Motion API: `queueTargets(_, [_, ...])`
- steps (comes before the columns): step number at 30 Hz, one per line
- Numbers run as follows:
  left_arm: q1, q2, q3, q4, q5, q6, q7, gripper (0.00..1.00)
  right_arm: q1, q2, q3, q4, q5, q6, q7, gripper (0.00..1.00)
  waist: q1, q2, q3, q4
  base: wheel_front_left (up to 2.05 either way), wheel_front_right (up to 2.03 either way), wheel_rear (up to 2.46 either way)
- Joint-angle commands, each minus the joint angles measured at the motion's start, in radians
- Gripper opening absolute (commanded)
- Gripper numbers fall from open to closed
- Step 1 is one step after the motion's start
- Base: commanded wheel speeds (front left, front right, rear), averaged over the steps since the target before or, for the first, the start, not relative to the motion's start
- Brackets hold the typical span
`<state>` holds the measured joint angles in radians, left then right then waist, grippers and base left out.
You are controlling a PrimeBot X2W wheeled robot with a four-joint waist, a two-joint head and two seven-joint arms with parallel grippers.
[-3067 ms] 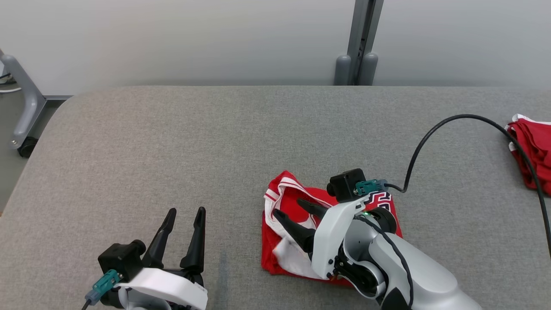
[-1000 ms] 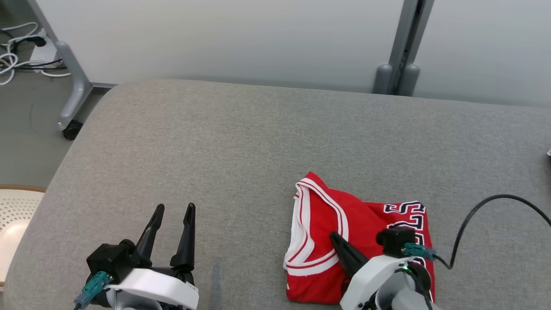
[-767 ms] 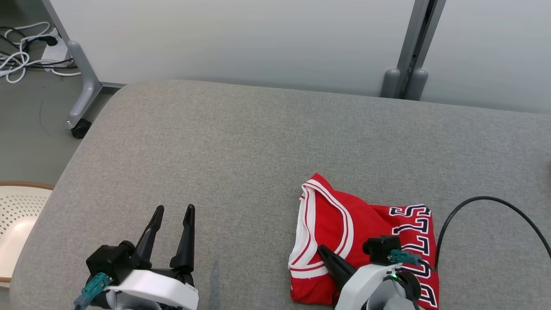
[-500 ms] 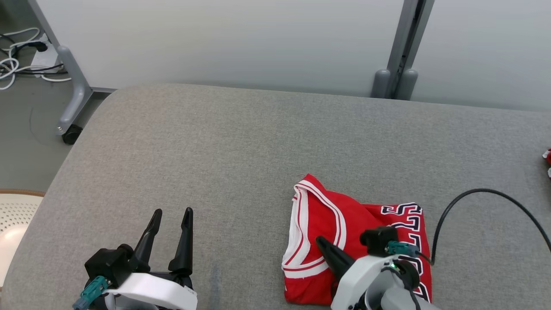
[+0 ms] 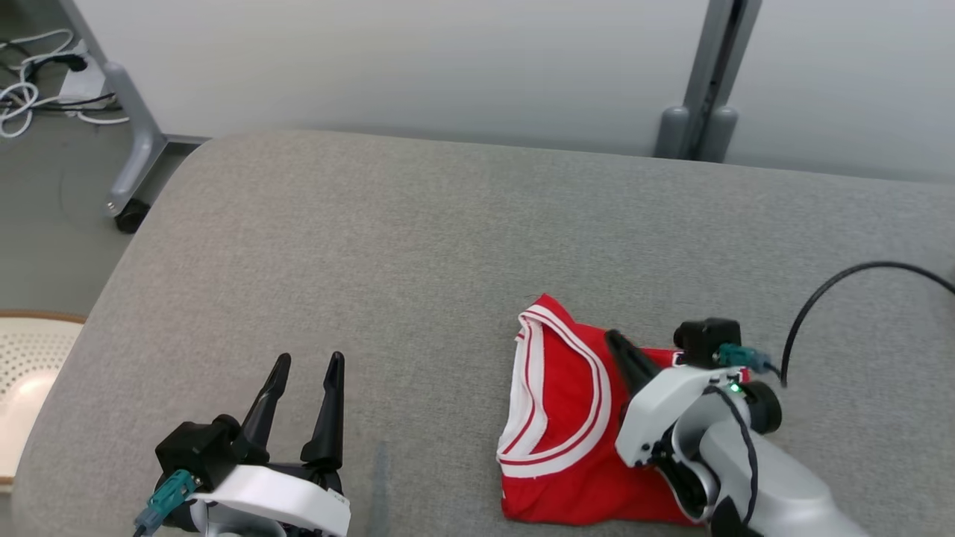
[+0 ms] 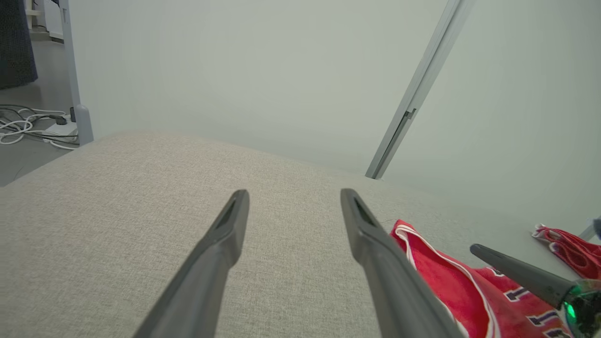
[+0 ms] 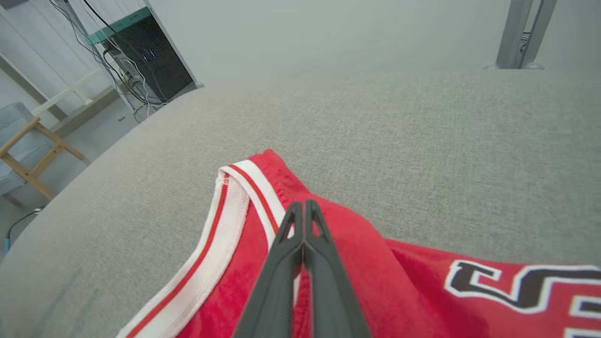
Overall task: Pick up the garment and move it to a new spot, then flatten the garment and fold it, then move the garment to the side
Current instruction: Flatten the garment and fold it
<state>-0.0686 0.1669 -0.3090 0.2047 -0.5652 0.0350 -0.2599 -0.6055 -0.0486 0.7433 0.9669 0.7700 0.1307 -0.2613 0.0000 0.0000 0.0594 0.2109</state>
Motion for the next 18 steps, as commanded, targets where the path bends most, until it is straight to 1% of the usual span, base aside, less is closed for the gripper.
queueTargets(1, [-0.016,0.002,0.001,0.000,-0.003,-0.005,-0.002,1.00,-0.028,-0.005,-0.006,0.026,-0.006,0.000,-0.005,0.00,0.0000,0.0000,0.016,0.023,0.00,0.00,0.00])
queueTargets(6, [-0.037,-0.007,-0.005,0.006,0.000,-0.007,-0.003,1.00,-0.093,-0.006,0.001,0.142,0.009,0.000,0.036,0.00,0.0000,0.0000,0.050,0.077,0.00,0.00,0.00])
queueTargets(8, [-0.045,-0.009,-0.003,0.009,0.001,-0.010,-0.004,1.00,-0.110,-0.005,0.017,0.168,0.011,0.000,0.055,0.00,0.0000,0.0000,0.063,0.098,0.00,0.00,0.00])
queueTargets(13, [-0.054,-0.017,0.002,0.016,0.005,-0.018,-0.005,1.00,-0.128,-0.005,0.056,0.170,0.039,0.000,0.088,0.00,0.0000,0.0000,0.087,0.131,0.00,0.00,0.00])
queueTargets(18, [-0.066,-0.025,0.009,0.021,0.010,-0.025,-0.006,1.00,-0.131,-0.004,0.108,0.146,0.069,0.000,0.105,0.00,0.0000,0.0000,0.099,0.145,0.00,0.00,0.00])
